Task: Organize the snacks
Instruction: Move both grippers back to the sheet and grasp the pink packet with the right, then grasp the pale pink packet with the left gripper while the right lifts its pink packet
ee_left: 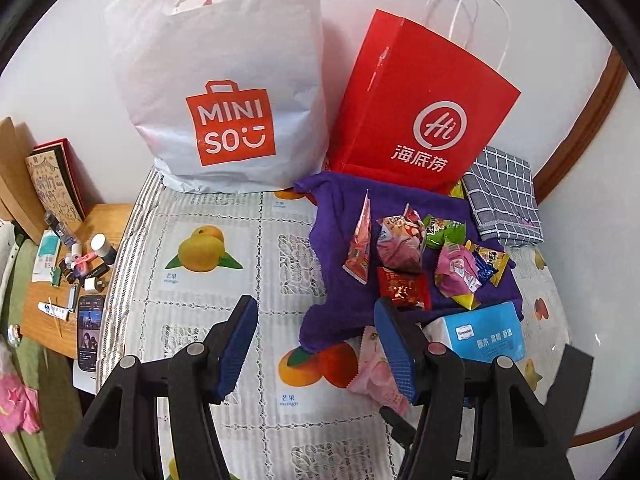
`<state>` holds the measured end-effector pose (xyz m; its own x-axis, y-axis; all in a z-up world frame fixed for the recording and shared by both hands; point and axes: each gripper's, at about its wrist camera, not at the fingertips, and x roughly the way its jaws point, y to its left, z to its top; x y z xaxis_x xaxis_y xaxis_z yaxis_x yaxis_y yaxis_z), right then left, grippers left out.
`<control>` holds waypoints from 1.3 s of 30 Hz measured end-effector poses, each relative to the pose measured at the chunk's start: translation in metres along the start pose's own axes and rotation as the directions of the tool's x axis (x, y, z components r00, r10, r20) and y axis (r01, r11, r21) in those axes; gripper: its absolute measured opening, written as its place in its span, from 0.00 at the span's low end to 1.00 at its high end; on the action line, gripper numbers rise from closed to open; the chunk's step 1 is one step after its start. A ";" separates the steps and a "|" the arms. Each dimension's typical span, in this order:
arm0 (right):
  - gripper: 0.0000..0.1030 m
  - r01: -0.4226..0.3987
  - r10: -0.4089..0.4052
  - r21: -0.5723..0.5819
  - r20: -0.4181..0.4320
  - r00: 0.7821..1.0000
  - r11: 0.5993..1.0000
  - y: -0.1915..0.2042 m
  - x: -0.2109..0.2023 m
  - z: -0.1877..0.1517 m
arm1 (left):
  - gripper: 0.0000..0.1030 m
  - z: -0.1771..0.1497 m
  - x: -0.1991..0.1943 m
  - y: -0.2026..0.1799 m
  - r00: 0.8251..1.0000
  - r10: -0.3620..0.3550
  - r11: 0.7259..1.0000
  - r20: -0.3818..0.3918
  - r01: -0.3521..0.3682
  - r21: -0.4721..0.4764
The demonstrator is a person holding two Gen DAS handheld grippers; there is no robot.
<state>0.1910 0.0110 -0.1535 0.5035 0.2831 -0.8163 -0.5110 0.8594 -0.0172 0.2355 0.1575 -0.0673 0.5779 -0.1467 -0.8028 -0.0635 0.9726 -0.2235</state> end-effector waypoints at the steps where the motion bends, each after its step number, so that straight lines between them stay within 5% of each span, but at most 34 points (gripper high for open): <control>1: 0.48 0.004 -0.004 -0.016 -0.008 1.000 1.000 0.002 0.003 0.000 | 0.57 0.000 0.001 0.002 1.000 -0.004 1.000 -0.001 0.004 -0.003; 17: 0.46 0.107 -0.125 -0.187 -0.092 0.988 0.977 0.023 0.038 -0.007 | 0.57 -0.007 0.006 0.013 1.000 -0.004 1.000 -0.015 0.004 -0.018; 21: 0.34 0.063 -0.076 -0.144 -0.091 0.993 0.988 0.021 0.029 -0.009 | 0.57 -0.014 0.003 0.011 1.000 0.007 1.000 -0.021 -0.007 -0.013; 22: 0.22 0.043 -0.055 -0.126 -0.092 0.994 0.991 0.020 0.025 -0.010 | 0.57 -0.016 0.003 0.010 1.000 0.011 1.000 -0.024 -0.011 -0.010; 32: 0.19 -0.088 0.085 -0.028 -0.089 0.992 0.996 0.014 -0.019 -0.046 | 0.57 -0.040 -0.004 -0.005 0.998 0.029 1.000 -0.047 -0.029 -0.005; 39: 0.19 -0.018 0.022 0.061 -0.066 0.998 0.998 -0.022 -0.059 -0.089 | 0.57 -0.057 0.009 -0.032 0.996 0.017 0.999 -0.083 -0.014 0.034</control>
<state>0.1104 -0.0628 -0.1560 0.4453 0.2733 -0.8527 -0.4763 0.8787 0.0329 0.1959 0.1147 -0.0986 0.5074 -0.1445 -0.8495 -0.0442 0.9802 -0.1931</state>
